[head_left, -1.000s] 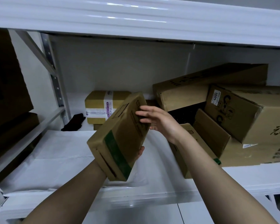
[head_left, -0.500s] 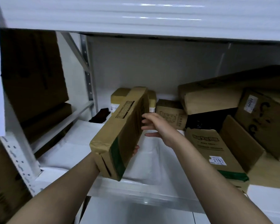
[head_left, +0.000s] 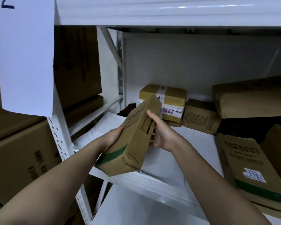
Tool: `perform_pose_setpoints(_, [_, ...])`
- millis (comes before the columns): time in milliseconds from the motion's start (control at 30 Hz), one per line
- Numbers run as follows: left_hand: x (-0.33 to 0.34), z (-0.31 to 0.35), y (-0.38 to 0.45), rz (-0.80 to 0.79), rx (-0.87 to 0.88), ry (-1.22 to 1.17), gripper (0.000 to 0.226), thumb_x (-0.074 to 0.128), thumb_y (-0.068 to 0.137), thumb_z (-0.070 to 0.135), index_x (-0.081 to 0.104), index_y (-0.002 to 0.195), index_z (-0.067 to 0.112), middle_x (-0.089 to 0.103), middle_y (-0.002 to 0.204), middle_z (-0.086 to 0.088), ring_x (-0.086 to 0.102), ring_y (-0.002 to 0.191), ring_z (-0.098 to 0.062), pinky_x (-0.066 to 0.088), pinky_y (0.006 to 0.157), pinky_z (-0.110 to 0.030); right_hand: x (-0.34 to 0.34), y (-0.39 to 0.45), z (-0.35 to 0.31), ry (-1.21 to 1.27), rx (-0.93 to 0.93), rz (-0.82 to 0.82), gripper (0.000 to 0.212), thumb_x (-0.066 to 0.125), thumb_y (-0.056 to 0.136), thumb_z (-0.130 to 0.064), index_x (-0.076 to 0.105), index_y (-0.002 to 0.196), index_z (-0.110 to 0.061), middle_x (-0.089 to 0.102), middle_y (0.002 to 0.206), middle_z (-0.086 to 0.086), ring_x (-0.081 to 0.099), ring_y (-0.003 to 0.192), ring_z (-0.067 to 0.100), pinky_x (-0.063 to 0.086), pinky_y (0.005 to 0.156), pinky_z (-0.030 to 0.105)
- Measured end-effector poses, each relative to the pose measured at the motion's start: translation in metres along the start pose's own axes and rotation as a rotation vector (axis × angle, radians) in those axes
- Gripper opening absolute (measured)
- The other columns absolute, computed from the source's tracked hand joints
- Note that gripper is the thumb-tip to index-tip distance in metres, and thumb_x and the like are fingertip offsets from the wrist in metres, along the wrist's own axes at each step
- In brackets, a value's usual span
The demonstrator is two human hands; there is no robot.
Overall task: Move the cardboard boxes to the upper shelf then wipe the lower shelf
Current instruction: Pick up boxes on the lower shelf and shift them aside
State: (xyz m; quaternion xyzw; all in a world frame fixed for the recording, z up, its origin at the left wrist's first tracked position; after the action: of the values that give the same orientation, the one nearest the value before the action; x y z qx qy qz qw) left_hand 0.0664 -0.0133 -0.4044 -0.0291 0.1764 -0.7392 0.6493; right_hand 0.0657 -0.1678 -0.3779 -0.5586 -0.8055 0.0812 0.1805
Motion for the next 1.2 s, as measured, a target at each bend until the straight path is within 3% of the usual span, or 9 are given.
perform_pose_setpoints(67, [-0.017, -0.003, 0.006, 0.053, -0.011, 0.092, 0.059, 0.028, 0.097, 0.057, 0.058, 0.127, 0.015, 0.063, 0.121, -0.012, 0.059, 0.112, -0.029, 0.04, 0.106, -0.043, 0.007, 0.011, 0.005, -0.014, 0.008, 0.019, 0.057, 0.06, 0.077, -0.066, 0.059, 0.12, -0.027, 0.071, 0.107, 0.0, 0.067, 0.098, 0.019, 0.054, 0.069, 0.033])
perform_pose_setpoints(200, [-0.039, -0.011, 0.012, -0.002, -0.094, 0.124, 0.059, 0.027, 0.097, 0.057, 0.059, 0.124, 0.015, 0.064, 0.119, -0.013, 0.06, 0.11, -0.028, 0.041, 0.105, -0.04, 0.026, 0.033, 0.015, 0.056, 0.059, 0.038, 0.051, 0.067, 0.078, -0.055, 0.06, 0.117, -0.024, 0.072, 0.102, 0.001, 0.068, 0.091, 0.017, 0.055, 0.064, 0.029])
perform_pose_setpoints(367, [-0.084, -0.019, 0.024, 0.073, -0.141, 0.205, 0.054, 0.034, 0.098, 0.05, 0.056, 0.127, 0.01, 0.065, 0.116, -0.014, 0.064, 0.105, -0.029, 0.047, 0.1, -0.038, 0.044, 0.069, 0.024, 0.084, 0.058, 0.095, 0.067, 0.071, 0.073, -0.055, 0.055, 0.129, -0.021, 0.066, 0.117, 0.006, 0.061, 0.107, 0.023, 0.051, 0.083, 0.036])
perform_pose_setpoints(533, [-0.117, -0.018, 0.032, 0.219, -0.076, 0.294, 0.073, 0.044, 0.092, 0.055, 0.025, 0.147, 0.01, 0.04, 0.145, -0.01, 0.048, 0.125, -0.027, 0.038, 0.102, -0.029, 0.051, 0.102, 0.031, 0.122, 0.028, 0.169, 0.071, 0.065, 0.077, -0.058, 0.05, 0.135, -0.019, 0.062, 0.121, 0.008, 0.059, 0.108, 0.025, 0.051, 0.078, 0.035])
perform_pose_setpoints(633, [-0.128, -0.017, 0.035, 0.263, -0.044, 0.28, 0.076, 0.04, 0.092, 0.059, 0.015, 0.15, 0.016, 0.037, 0.147, -0.009, 0.043, 0.129, -0.027, 0.036, 0.102, -0.029, 0.056, 0.122, 0.036, 0.111, 0.024, 0.166, 0.062, 0.057, 0.081, -0.062, 0.058, 0.128, -0.021, 0.066, 0.116, 0.008, 0.06, 0.107, 0.026, 0.048, 0.093, 0.04])
perform_pose_setpoints(700, [-0.135, -0.017, 0.039, 0.303, -0.027, 0.286, 0.075, 0.037, 0.091, 0.062, 0.017, 0.148, 0.017, 0.039, 0.145, -0.01, 0.043, 0.128, -0.028, 0.035, 0.106, -0.035, 0.058, 0.134, 0.04, 0.136, 0.027, 0.18, 0.058, 0.052, 0.084, -0.063, 0.06, 0.124, -0.021, 0.066, 0.113, 0.01, 0.061, 0.105, 0.028, 0.048, 0.093, 0.04])
perform_pose_setpoints(867, [-0.138, -0.021, 0.04, 0.253, -0.045, 0.169, 0.078, 0.023, 0.088, 0.072, 0.02, 0.149, 0.025, 0.034, 0.15, -0.005, 0.038, 0.132, -0.023, 0.026, 0.1, -0.029, 0.055, 0.155, 0.05, 0.138, 0.02, 0.277, 0.062, 0.049, 0.083, -0.063, 0.061, 0.123, -0.017, 0.067, 0.114, 0.014, 0.06, 0.107, 0.033, 0.044, 0.101, 0.047])
perform_pose_setpoints(1067, [-0.147, -0.026, 0.04, 0.278, -0.076, 0.102, 0.078, 0.024, 0.086, 0.074, 0.031, 0.145, 0.025, 0.044, 0.141, -0.005, 0.044, 0.103, -0.015, 0.023, 0.09, -0.027, 0.053, 0.163, 0.055, 0.235, -0.026, 0.408, 0.061, 0.052, 0.086, -0.054, 0.052, 0.129, -0.011, 0.066, 0.112, 0.014, 0.062, 0.102, 0.03, 0.051, 0.077, 0.036])
perform_pose_setpoints(1200, [-0.145, -0.024, 0.042, 0.226, -0.034, 0.146, 0.072, 0.021, 0.087, 0.072, 0.033, 0.144, 0.029, 0.044, 0.142, -0.001, 0.041, 0.129, -0.021, 0.021, 0.093, -0.026, 0.054, 0.167, 0.059, 0.241, -0.066, 0.42, 0.062, 0.052, 0.088, -0.049, 0.046, 0.134, -0.009, 0.062, 0.119, 0.015, 0.059, 0.11, 0.031, 0.048, 0.097, 0.044])
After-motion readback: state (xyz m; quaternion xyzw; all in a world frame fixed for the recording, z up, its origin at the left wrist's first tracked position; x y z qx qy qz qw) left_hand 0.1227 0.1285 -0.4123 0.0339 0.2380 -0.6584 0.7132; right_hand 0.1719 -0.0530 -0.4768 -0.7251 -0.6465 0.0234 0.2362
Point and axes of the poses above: each hand's wrist, its own y-axis towards the middle knuckle, its own x-axis out of the palm, z = x × y, the point moved 8 cm from there along y, towards the middle knuckle
